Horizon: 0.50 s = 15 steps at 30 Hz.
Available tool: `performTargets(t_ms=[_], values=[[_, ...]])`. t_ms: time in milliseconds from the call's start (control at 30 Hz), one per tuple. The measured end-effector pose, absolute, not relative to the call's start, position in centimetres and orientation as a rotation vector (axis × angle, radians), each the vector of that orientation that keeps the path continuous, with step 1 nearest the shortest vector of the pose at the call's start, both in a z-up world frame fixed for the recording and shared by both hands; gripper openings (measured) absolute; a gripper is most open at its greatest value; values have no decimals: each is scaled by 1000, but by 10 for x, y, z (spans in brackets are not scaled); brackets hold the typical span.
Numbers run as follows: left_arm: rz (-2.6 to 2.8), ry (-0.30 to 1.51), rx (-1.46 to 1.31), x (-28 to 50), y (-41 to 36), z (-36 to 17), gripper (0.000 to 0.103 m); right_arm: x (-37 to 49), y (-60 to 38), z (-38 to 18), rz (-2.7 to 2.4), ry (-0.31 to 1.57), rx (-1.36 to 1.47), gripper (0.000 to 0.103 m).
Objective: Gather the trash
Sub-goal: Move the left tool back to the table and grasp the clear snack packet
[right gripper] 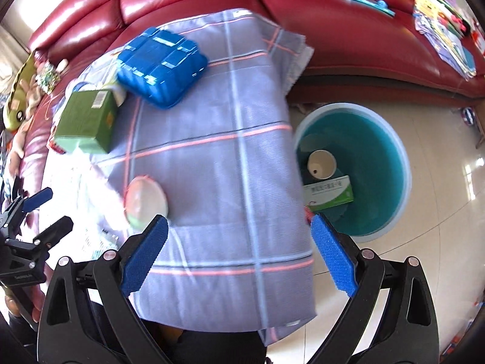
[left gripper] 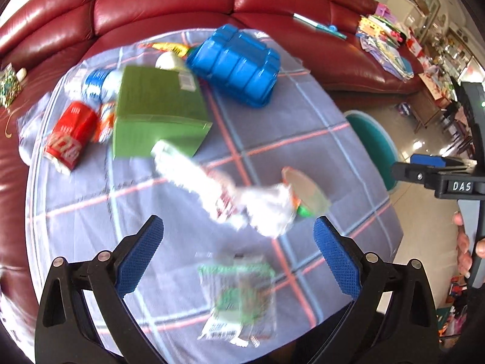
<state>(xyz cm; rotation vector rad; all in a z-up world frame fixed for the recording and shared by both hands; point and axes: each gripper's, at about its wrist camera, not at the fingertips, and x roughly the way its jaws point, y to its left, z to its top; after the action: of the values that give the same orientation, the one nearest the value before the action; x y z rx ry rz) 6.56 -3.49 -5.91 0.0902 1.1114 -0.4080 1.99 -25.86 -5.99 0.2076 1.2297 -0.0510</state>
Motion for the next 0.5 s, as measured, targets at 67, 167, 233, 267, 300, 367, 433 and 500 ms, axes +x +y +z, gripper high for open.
performTargets(t_ms=[67, 167, 233, 267, 300, 367, 433, 500], values=[[-399, 1134, 82, 54, -22, -68, 99, 16, -246, -62, -33, 1239, 189, 91], [-406, 1185, 49, 38, -6, -85, 99, 11, -228, -68, -19, 1256, 162, 91], [-411, 1215, 39, 27, 0, -96, 99, 7, -218, -74, -8, 1267, 154, 91], [-415, 1226, 36, 22, 2, -100, 99, 6, -215, -76, -2, 1272, 157, 91], [-418, 1235, 36, 16, 3, -104, 99, 4, -212, -78, 6, 1278, 161, 91], [-426, 1247, 38, 8, 3, -110, 99, 1, -206, -80, 13, 1283, 159, 91], [-431, 1254, 37, 2, 3, -117, 99, 0, -202, -83, 17, 1288, 157, 91], [-438, 1269, 47, 0, -2, -121, 99, -1, -200, -87, 21, 1296, 164, 91]])
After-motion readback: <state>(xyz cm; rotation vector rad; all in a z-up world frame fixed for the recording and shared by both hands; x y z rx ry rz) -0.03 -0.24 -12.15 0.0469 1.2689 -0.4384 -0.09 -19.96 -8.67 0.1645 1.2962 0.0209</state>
